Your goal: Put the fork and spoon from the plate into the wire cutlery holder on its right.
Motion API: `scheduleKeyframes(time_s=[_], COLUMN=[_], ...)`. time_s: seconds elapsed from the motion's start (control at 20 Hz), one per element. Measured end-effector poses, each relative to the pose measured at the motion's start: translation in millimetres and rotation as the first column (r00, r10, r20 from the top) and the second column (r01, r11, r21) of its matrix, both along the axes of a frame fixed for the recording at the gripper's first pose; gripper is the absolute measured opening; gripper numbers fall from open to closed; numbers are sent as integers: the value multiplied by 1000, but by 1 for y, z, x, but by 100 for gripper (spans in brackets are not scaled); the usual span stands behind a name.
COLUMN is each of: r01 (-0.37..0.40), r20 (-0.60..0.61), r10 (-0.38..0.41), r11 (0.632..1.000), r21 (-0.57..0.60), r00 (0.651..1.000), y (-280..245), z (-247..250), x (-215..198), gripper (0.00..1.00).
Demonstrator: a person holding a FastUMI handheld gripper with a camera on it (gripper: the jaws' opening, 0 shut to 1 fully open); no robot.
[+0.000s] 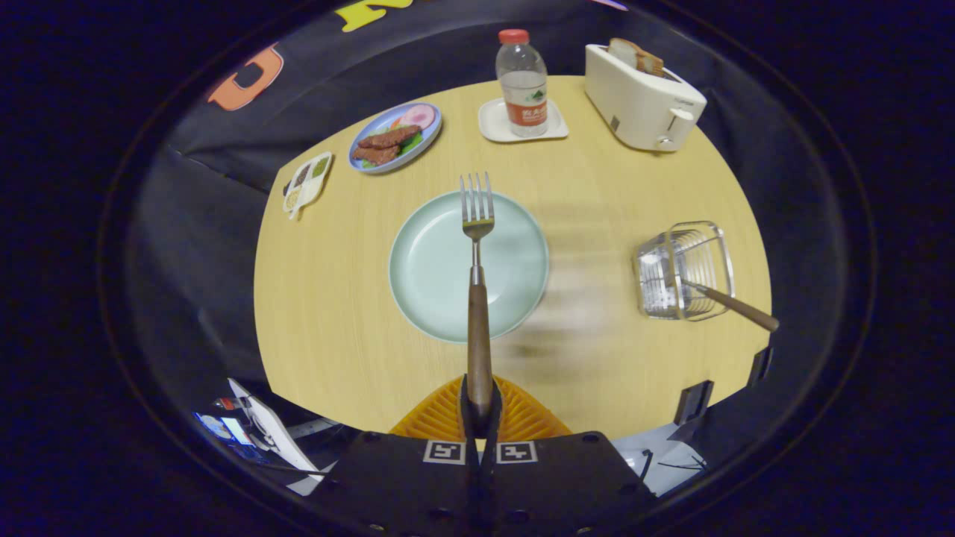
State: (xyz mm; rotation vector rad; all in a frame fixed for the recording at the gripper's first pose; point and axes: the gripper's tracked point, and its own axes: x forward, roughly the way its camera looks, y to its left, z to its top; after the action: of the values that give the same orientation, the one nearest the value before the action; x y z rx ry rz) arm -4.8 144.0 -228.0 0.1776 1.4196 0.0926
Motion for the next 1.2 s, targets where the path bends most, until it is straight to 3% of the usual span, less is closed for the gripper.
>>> scheduleKeyframes(time_s=[0.2,0.45,1.0,1.2], r01=[57,79,94,115], r20=[16,-85,-257,-266], r10=[-56,-90,-112,-130], r11=[997,990,992,991], r21=[-54,-120,-81,-68], r00=[998,992,960,955], y=[-85,-155,-166,-162], z=[36,33,8,5], x=[1,-16,-30,-22], gripper=[0,0,3,11])
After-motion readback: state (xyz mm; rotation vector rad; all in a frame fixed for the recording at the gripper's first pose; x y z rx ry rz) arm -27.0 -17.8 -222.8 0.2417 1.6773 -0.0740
